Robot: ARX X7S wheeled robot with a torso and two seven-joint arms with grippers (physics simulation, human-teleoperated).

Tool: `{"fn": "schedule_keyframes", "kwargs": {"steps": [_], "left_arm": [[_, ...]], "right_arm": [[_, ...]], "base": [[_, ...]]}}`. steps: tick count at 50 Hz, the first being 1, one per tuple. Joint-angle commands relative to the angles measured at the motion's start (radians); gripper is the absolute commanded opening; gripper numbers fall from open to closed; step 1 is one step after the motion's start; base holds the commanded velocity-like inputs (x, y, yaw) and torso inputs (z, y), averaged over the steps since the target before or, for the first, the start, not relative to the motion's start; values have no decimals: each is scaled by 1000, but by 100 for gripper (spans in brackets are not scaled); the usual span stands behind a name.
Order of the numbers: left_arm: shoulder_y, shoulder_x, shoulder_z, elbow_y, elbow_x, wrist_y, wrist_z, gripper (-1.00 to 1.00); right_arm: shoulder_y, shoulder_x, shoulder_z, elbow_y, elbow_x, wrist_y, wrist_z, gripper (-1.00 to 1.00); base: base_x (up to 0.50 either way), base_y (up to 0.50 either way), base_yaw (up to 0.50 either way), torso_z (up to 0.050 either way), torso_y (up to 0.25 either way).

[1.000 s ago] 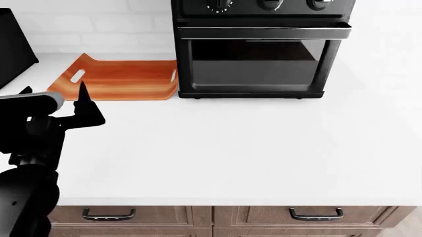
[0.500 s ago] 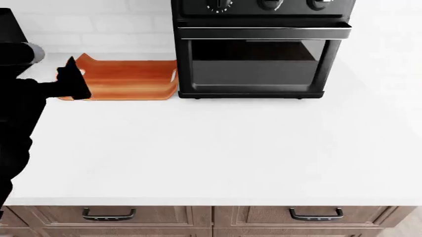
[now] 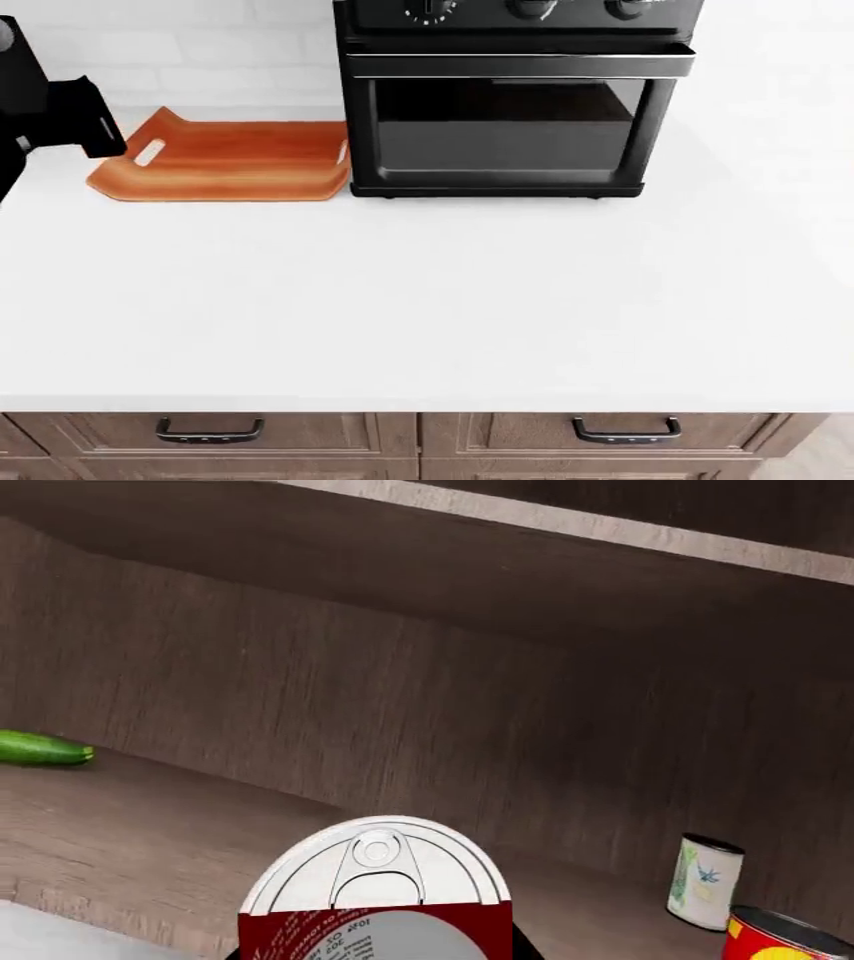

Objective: Pick the cans from the counter and place them in their designated side in the cabinet.

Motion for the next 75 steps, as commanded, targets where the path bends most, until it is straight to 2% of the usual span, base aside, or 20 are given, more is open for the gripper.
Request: {"fn": "schedule_keyframes", "kwargs": {"steps": [1,13,24,36,53,75], "left_arm": [[-24,-3,4,-27,5,4,-7,100],[-21,-4,1,-38,10,21,-8,100],[-50,-13,25,-74,29,44,0,100],[-121,-44,20,-108,27,-1,-8,100],[-140,-43,41,-161,55,43,-7,100],[-103,-57,4,-133,42,33,-20,100]], "right_arm": [[11,-2,-22,41,-7,-25,-26,-100],[11,-2,-42,35,9,-29,-14,-100],[11,-2,-63,48,45,-38,6,-100],[11,-2,-80,14,104,-27,30,-100],[11,-2,-87,-13,126,-29,52,-100],[11,-2,-71,-15,114,-57,76,-100]], "base": [[-156,-500,0,0,0],[-156,-500,0,0,0],[0,0,0,0,0],[0,0,0,1,1],[346,0,0,0,1],[374,0,0,0,1]]}}
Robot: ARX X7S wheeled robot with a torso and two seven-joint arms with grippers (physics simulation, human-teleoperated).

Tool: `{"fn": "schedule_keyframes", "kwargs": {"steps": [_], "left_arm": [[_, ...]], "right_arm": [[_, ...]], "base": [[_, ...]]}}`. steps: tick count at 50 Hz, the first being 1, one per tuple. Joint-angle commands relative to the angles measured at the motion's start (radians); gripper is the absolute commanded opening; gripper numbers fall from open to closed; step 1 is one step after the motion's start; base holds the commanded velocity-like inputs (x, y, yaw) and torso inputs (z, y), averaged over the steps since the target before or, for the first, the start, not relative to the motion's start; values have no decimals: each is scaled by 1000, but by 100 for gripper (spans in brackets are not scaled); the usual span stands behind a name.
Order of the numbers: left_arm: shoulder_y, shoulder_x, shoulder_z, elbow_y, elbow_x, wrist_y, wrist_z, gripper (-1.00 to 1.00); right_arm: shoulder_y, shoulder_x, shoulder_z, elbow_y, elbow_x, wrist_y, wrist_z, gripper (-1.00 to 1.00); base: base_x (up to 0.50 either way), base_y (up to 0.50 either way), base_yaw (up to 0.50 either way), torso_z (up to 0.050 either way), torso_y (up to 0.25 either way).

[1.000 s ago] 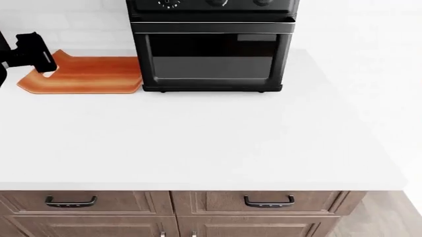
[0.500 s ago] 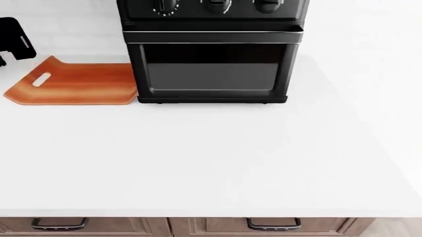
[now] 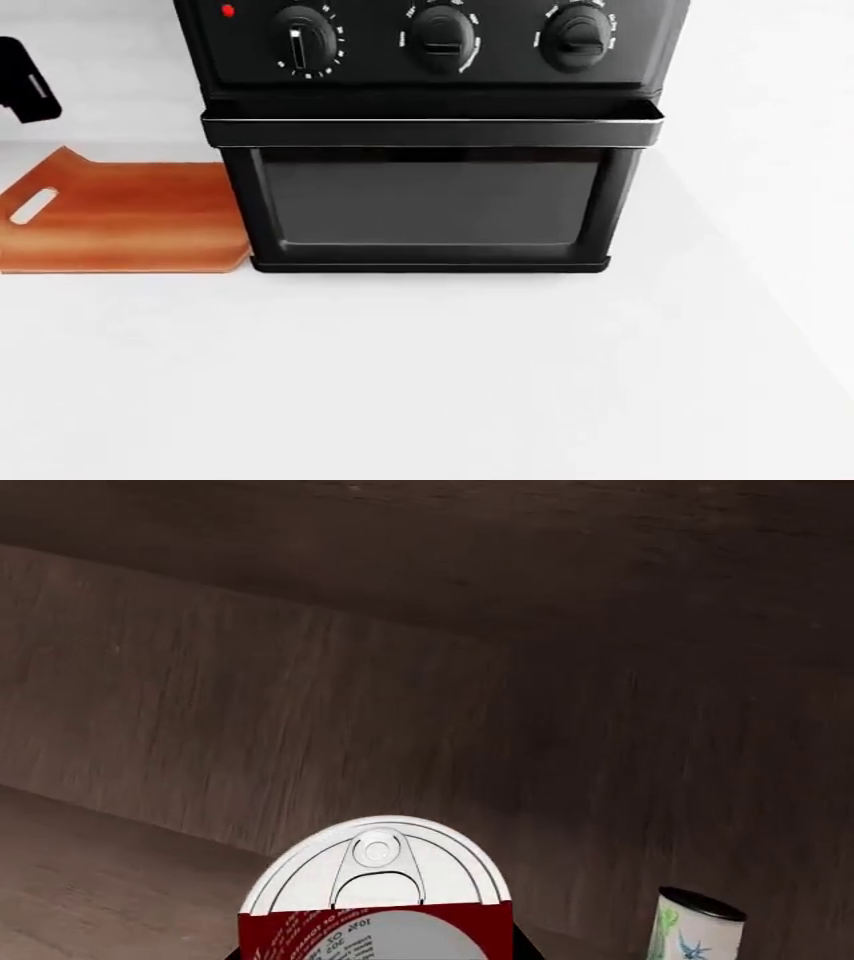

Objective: Pick the cans from the counter and place them in their designated side in the cabinet.

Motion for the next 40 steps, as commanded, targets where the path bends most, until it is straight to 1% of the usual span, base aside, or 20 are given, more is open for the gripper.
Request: {"fn": "schedule_keyframes", "kwargs": {"steps": [1,9,16,27,28,40], "left_arm": [[14,-5,-14,9,-4,-1,-7,100],[24,-6,-19,15,-6,0,-9,100],[34,-7,-19,16,-5,5,-9,100],[40,-7,-18,18,-4,10,-11,100],[40,-7,-18,19,-5,9,-11,100],[45,-12,-26,26,-12,5,-11,100]], "right_arm": [[5,0,8,-6,-12,-16,13,-100],[5,0,11,-8,-8,-2,42,-100],[5,0,10,-11,-10,16,51,-100],[5,0,22,-19,4,72,105,-100],[5,0,22,-19,4,75,109,100],[5,0,18,-21,0,89,107,100]], "base": [[375,0,0,0,0],[324,0,0,0,1],[0,0,0,0,1],[0,0,0,0,0],[0,0,0,0,0],[0,0,0,0,0]]}}
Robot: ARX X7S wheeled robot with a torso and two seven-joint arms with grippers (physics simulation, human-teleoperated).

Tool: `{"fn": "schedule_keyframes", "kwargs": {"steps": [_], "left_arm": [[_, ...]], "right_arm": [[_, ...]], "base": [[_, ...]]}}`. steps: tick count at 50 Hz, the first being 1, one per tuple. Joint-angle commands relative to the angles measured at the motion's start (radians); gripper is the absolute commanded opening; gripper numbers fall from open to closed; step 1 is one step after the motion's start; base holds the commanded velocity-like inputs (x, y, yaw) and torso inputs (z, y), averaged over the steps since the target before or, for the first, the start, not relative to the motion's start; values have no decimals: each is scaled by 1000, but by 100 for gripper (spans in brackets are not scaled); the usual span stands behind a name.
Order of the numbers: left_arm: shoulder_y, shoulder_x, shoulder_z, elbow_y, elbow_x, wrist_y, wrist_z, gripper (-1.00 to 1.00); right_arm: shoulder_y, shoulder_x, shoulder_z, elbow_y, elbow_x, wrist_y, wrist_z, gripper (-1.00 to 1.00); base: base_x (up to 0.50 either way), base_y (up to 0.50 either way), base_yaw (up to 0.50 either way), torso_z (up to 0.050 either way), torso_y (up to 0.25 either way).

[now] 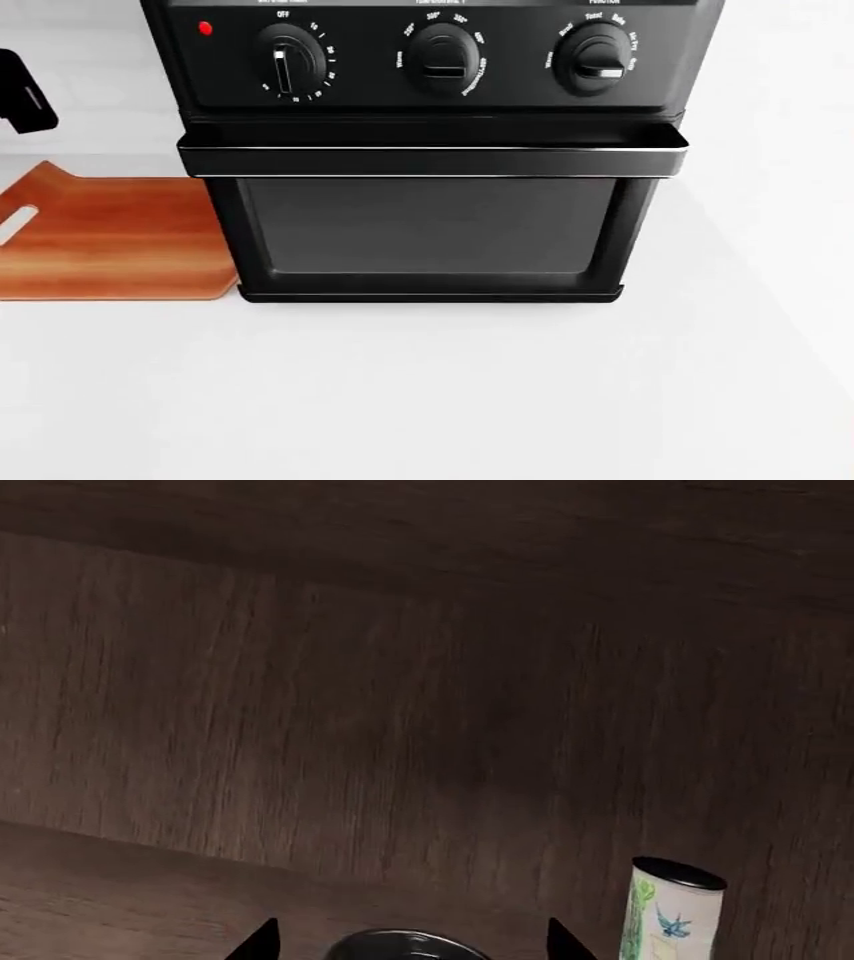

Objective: Pick the cans from the counter and place them in their designated side in the cabinet.

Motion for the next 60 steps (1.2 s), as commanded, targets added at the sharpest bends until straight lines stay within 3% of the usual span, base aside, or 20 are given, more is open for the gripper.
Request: {"fn": "schedule_keyframes", "kwargs": {"steps": [1,60], "left_arm": [[5,-3,-4,3,-3,1,0,100],[-3,-10,-5,36,-25,-18,-6,100]], "right_arm": [[2,0,-2,-5,-4,18,7,100],[2,0,-40,4,-45,-50,-38,100]], "base": [[0,0,0,0,0],[0,0,0,0,0]]}}
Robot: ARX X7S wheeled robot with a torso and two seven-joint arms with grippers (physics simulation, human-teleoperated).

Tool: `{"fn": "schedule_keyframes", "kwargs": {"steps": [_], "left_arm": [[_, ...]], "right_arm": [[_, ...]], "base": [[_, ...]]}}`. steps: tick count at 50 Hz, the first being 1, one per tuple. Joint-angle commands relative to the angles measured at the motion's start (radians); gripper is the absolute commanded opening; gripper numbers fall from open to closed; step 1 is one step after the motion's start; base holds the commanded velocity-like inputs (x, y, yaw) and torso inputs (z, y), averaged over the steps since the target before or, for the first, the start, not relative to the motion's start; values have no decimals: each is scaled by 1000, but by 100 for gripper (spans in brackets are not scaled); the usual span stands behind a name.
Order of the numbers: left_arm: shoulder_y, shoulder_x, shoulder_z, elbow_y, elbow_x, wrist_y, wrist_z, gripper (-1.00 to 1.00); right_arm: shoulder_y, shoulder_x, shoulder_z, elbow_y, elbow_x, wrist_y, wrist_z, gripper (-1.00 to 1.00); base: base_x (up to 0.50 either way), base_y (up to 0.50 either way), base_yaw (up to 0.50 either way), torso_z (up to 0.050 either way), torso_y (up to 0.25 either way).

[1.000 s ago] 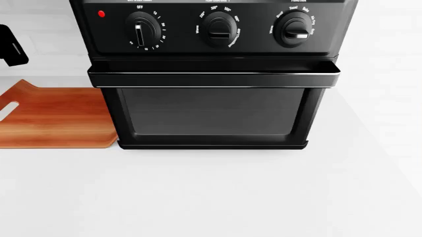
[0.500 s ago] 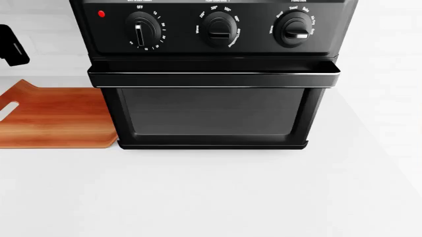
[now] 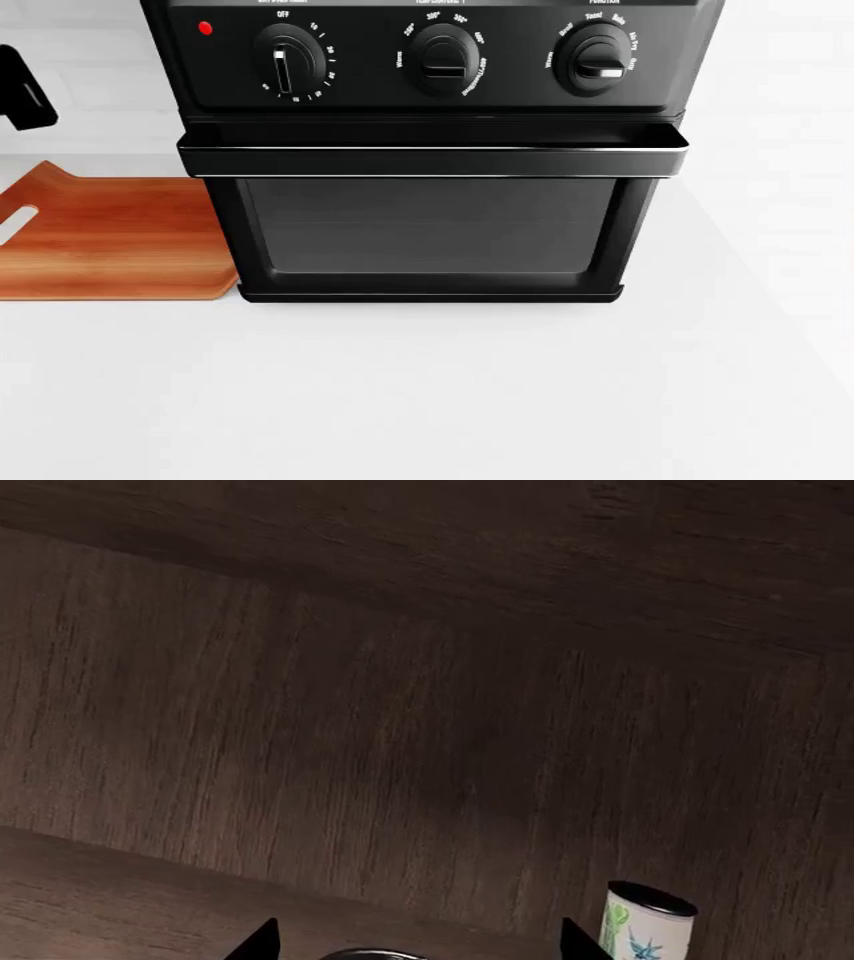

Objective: Pick the cans from the counter and place them in their designated side in the cabinet.

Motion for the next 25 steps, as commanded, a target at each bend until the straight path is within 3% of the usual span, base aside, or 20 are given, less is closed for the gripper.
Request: {"fn": "schedule_keyframes", "kwargs": {"steps": [1,25], "left_arm": [[-3,-4,-5,9,-8,-10,-1,100],[4,15,16,-19,8,38,2,100]], "right_arm": [[0,0,-6,2,-7,-15,-17,100],[0,0,-10,4,-12,-26,-31,100]], "base": [[0,0,0,0,0],[-210,0,0,0,0]]}}
